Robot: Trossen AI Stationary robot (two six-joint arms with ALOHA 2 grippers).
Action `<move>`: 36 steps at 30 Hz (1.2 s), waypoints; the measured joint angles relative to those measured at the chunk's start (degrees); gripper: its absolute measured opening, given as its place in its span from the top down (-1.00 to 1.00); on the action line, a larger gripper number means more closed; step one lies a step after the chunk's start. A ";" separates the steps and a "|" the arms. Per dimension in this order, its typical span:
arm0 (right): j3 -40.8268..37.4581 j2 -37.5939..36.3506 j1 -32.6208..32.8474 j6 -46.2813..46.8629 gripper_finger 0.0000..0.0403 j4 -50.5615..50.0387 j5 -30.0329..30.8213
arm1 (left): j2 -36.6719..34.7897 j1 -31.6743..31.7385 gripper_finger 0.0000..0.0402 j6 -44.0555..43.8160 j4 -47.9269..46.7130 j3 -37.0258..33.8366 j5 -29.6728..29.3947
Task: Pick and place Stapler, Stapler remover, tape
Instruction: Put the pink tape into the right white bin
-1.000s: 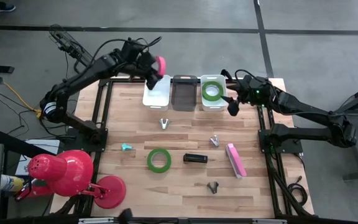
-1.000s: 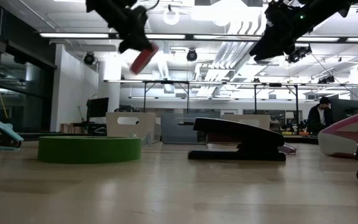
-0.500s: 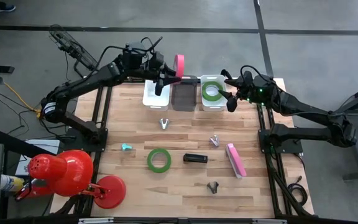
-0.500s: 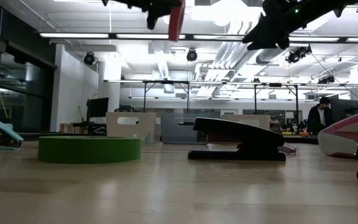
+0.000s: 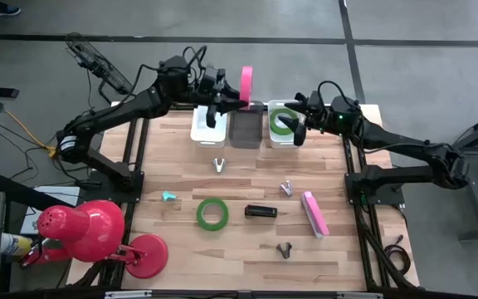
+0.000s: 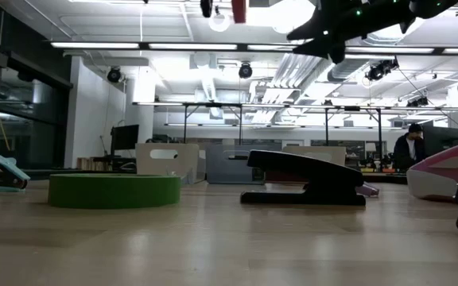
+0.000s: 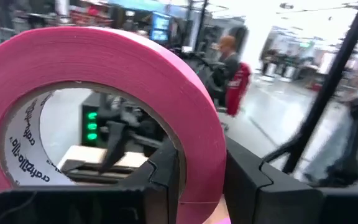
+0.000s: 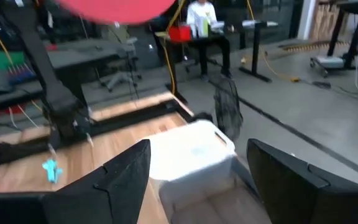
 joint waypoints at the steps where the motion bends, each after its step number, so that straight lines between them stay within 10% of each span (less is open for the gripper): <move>1: 0.00 0.10 0.00 0.57 -0.27 1.20 -0.14 | 0.06 -0.06 0.60 -0.68 0.96 -0.06 0.87; 36: 24.65 18.47 -4.04 -2.27 -0.27 -5.88 -11.35 | 5.99 -1.94 0.60 -5.00 4.92 -0.02 4.09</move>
